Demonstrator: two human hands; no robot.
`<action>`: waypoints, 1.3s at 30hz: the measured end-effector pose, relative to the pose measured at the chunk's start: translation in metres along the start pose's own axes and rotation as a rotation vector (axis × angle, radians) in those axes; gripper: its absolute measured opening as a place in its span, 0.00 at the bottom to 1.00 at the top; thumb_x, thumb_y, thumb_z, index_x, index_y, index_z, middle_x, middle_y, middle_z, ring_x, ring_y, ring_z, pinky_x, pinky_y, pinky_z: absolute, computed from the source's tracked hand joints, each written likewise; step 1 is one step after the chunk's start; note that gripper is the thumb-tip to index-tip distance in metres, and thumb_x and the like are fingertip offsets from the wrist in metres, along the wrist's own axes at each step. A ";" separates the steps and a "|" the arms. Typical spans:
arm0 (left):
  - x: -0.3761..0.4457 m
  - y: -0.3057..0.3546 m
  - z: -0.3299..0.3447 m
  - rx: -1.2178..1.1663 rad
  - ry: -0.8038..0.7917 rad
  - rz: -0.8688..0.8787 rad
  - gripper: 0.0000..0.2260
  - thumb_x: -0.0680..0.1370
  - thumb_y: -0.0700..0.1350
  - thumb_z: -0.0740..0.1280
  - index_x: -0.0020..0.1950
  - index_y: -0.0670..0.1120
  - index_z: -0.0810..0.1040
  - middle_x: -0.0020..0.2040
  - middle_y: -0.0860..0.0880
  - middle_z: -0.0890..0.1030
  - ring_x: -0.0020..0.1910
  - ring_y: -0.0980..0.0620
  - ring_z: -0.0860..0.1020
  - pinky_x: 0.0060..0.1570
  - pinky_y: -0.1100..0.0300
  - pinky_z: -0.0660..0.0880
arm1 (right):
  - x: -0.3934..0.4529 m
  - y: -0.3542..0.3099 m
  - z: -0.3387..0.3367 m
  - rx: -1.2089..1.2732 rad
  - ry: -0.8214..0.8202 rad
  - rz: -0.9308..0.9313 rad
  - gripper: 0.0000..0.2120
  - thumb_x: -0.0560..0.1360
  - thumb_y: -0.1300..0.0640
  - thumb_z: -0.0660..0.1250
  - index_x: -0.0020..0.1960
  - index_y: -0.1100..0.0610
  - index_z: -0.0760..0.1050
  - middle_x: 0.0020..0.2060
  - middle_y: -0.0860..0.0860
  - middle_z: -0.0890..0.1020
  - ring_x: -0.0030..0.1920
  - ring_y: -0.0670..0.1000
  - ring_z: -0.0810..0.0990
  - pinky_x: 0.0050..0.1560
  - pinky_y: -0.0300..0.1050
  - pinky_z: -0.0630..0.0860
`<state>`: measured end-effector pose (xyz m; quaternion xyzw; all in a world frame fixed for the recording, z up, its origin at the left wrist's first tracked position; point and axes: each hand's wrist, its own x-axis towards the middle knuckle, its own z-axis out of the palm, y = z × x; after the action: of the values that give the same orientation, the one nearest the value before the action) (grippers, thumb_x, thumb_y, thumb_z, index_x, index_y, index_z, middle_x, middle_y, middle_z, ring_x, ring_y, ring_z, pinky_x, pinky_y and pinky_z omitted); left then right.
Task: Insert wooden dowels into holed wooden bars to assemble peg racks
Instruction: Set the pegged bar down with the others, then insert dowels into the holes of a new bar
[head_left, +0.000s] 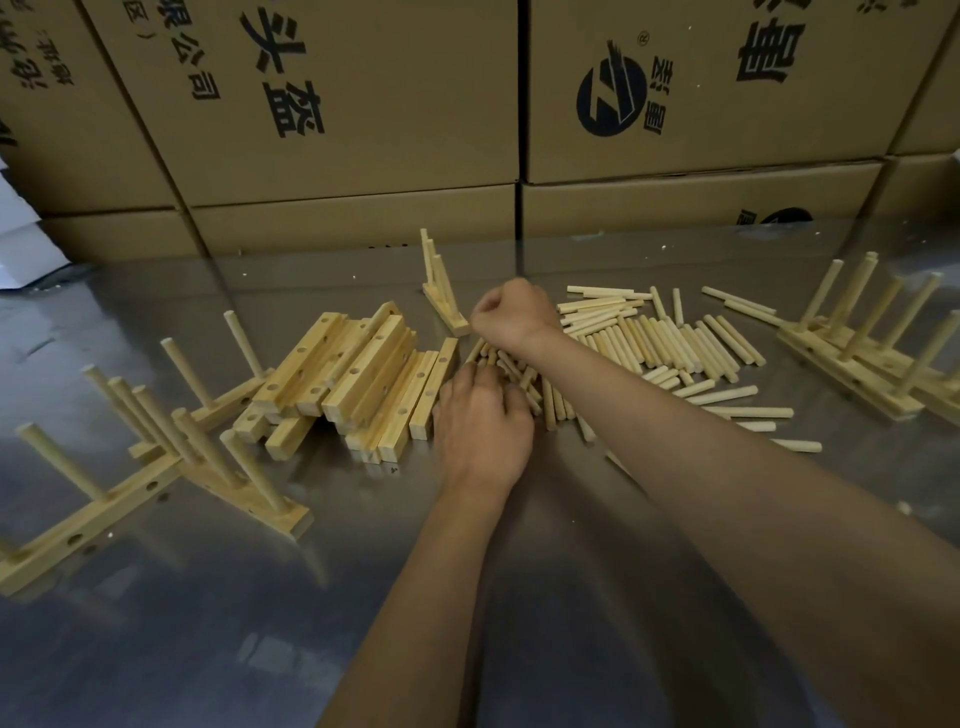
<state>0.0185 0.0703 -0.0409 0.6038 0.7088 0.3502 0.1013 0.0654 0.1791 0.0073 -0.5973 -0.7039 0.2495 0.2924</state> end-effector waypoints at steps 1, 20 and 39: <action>0.000 0.000 0.000 -0.022 0.012 -0.002 0.12 0.82 0.42 0.58 0.59 0.40 0.77 0.62 0.44 0.76 0.63 0.44 0.72 0.64 0.50 0.67 | -0.003 0.001 -0.002 0.009 -0.011 -0.012 0.09 0.74 0.58 0.66 0.39 0.50 0.82 0.48 0.48 0.85 0.56 0.52 0.79 0.60 0.53 0.76; -0.006 0.002 -0.038 -0.447 0.690 -0.001 0.13 0.72 0.32 0.57 0.52 0.41 0.76 0.49 0.50 0.73 0.49 0.56 0.66 0.55 0.54 0.67 | -0.084 0.017 -0.007 -0.268 -0.312 -0.600 0.19 0.69 0.61 0.67 0.60 0.54 0.74 0.57 0.51 0.78 0.62 0.55 0.74 0.61 0.58 0.71; -0.022 0.022 -0.056 -0.258 0.591 0.272 0.12 0.74 0.36 0.59 0.53 0.44 0.77 0.51 0.53 0.72 0.51 0.53 0.70 0.53 0.59 0.66 | -0.127 0.035 -0.023 -0.070 0.145 -0.659 0.15 0.75 0.67 0.62 0.59 0.55 0.69 0.46 0.50 0.80 0.42 0.56 0.80 0.36 0.48 0.73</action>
<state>0.0094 0.0296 0.0074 0.5475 0.5704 0.6070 -0.0805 0.1208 0.0593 -0.0149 -0.3637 -0.8446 0.0742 0.3857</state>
